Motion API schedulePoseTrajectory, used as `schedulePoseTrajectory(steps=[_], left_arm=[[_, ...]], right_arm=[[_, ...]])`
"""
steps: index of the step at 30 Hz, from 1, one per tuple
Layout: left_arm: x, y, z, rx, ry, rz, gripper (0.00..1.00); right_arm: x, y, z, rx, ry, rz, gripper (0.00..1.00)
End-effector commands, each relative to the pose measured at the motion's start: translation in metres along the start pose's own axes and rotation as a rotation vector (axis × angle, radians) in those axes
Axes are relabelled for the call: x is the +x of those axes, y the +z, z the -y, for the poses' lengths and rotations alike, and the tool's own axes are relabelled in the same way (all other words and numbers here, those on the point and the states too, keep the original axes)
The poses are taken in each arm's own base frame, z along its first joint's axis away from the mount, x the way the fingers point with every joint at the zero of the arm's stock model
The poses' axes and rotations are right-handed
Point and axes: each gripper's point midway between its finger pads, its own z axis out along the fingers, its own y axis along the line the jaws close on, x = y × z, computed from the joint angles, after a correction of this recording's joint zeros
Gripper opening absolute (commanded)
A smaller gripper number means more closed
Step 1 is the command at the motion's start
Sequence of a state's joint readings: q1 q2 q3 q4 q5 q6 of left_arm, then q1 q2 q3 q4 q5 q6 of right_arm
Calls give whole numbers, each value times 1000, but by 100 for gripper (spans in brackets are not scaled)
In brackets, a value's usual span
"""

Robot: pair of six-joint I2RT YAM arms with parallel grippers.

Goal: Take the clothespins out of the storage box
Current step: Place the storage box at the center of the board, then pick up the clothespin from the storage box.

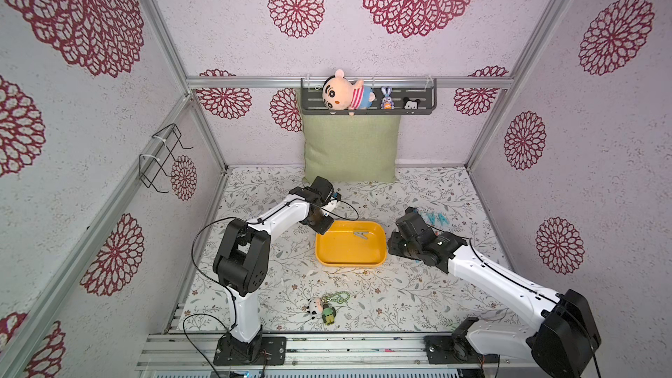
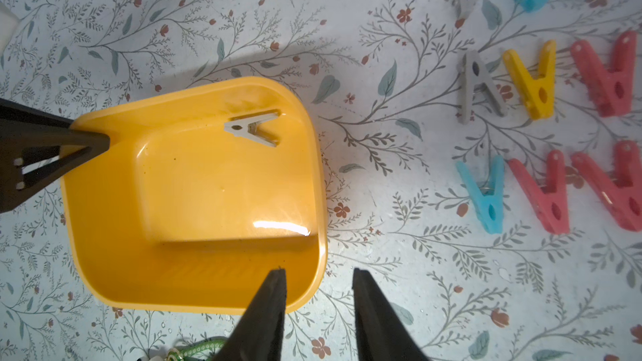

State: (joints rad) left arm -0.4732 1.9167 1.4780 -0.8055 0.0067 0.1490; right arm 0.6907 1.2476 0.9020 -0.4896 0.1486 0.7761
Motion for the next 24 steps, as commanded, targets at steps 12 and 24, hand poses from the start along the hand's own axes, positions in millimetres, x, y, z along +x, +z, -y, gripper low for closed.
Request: schedulePoseTrajectory(steps=[12,24], left_arm=[[-46,-101,-54,-138,-93,313,74],[39,-142,-127,-210,-392,389,99]], right_arm=[[-13,16,-53,-114,-237,-21,38],[-13,74,-64,-29,-521,-179,38]])
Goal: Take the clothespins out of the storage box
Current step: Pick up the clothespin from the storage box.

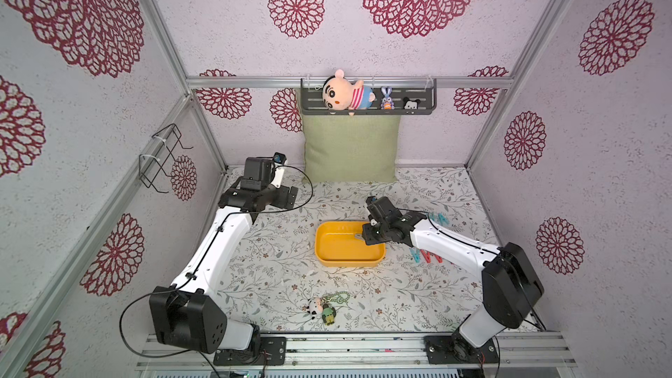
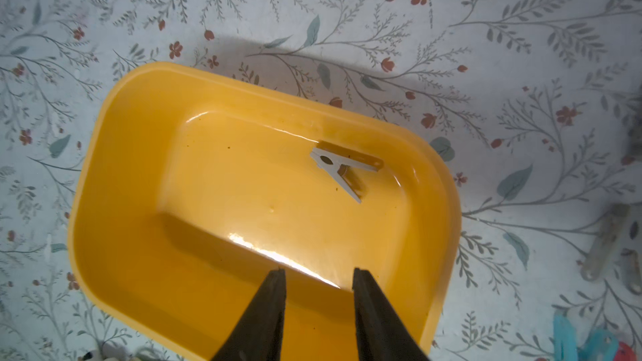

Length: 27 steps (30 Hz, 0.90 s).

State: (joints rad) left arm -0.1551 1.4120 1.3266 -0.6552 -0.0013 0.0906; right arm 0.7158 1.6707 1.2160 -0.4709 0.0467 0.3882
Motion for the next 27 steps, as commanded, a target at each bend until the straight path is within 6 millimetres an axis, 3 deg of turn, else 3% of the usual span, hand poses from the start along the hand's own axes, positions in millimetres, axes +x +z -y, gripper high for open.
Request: schedulePoseTrajectory(steps=[1,5,8,10,27], left_arm=[[43,21,-7,29,-99,-105,99],[68,29,-16,71,-209,-137,99],[64,27,-33,-12,-207,-121,100],[62,27,-34,-9,-212,-115,100],[73,34,24,259,-181,-162,99]], right_arm=[[-1,8,2,23,-116,-60,38],[-2,24,6,62,-159,-100,38],[0,33,9,85,-179,-125,38],[2,37,12,101,-187,-137,38],[4,62,17,170,-228,-177,38]])
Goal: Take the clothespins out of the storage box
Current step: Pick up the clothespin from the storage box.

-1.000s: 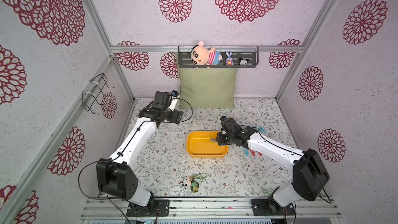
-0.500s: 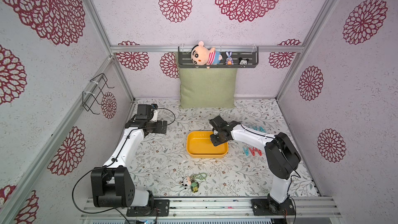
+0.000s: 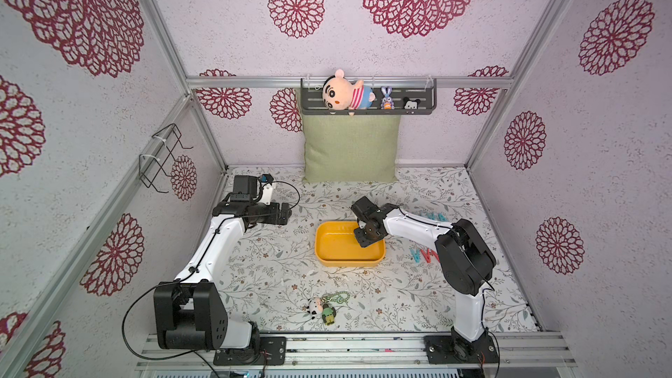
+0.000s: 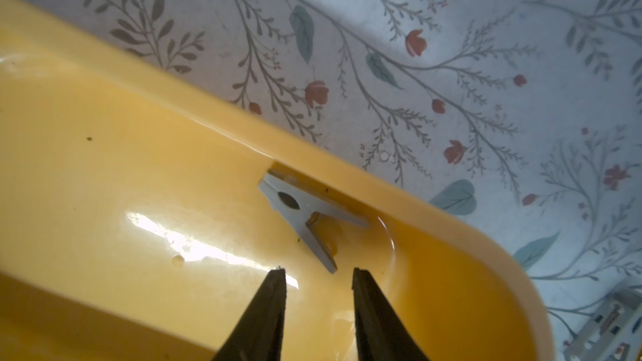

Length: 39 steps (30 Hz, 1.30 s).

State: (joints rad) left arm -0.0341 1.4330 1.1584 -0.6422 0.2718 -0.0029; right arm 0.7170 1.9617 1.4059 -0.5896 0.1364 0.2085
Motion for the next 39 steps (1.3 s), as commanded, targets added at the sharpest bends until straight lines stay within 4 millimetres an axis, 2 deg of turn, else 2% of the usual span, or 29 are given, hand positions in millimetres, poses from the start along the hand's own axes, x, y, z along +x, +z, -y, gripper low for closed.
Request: schedulePoseTrajectory(steps=[1,16,21,25,30,36,39], left_arm=[[7,9,13,49,29,-30,99],[9,14,18,24,66,-44,99],[8,13,18,21,65,-41,99],[8,13,19,22,65,-42,99],[8,14,19,22,64,-43,99],[10,18,18,19,61,-53,99],[11,19,17,14,60,-56,99]], right_arm=[[-5,-2,1,22,-25,3,38],[-3,19,-7,5,-34,-29,37],[-4,19,-11,-9,-33,-23,32],[-5,18,-11,-9,-32,-19,24],[-7,12,-15,-11,-44,-5,15],[-11,-5,-22,-30,-53,24,0],[-14,-17,-28,-61,-48,47,0]])
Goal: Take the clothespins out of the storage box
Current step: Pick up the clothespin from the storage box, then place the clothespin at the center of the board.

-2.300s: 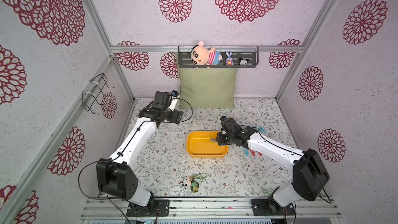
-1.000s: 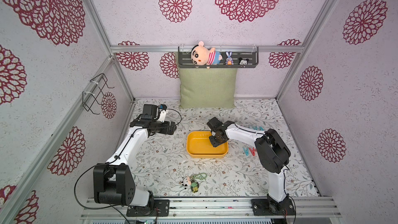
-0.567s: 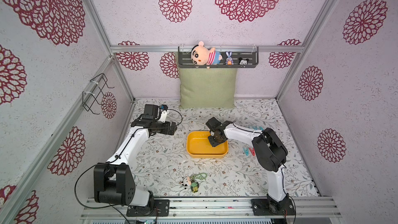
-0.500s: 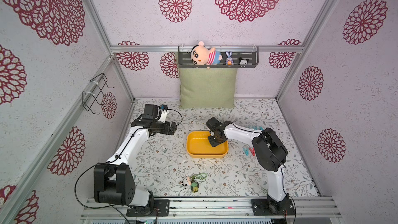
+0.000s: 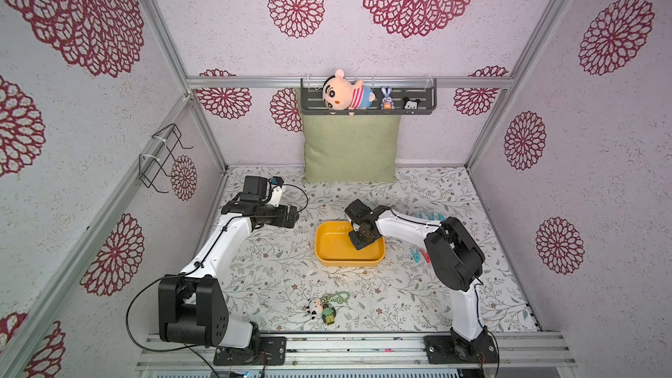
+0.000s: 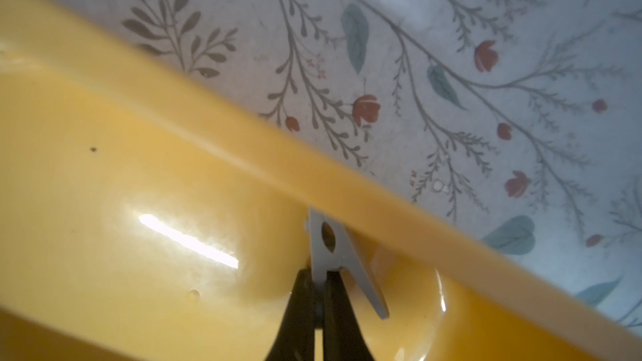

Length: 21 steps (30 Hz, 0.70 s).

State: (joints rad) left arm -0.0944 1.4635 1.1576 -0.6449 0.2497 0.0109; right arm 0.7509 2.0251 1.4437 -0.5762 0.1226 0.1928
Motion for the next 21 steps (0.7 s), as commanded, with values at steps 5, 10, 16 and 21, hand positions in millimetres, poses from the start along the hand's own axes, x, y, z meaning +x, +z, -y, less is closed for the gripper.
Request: schedulePoseTrajectory(steps=[5,10,16,21], left_arm=[[3,6,0,-9,11,-13,99],[3,7,2,-11,17,-18,99],[4,9,0,-26,18,-25,99],[4,9,-1,-34,18,-25,99]], right_arm=[[-18,-58,-14,-103,19,133,0],[-22,-92,-21,-175,54,198,0],[-16,-151,-19,-258,167,321,0],[27,-167,9,-193,362,309,0]])
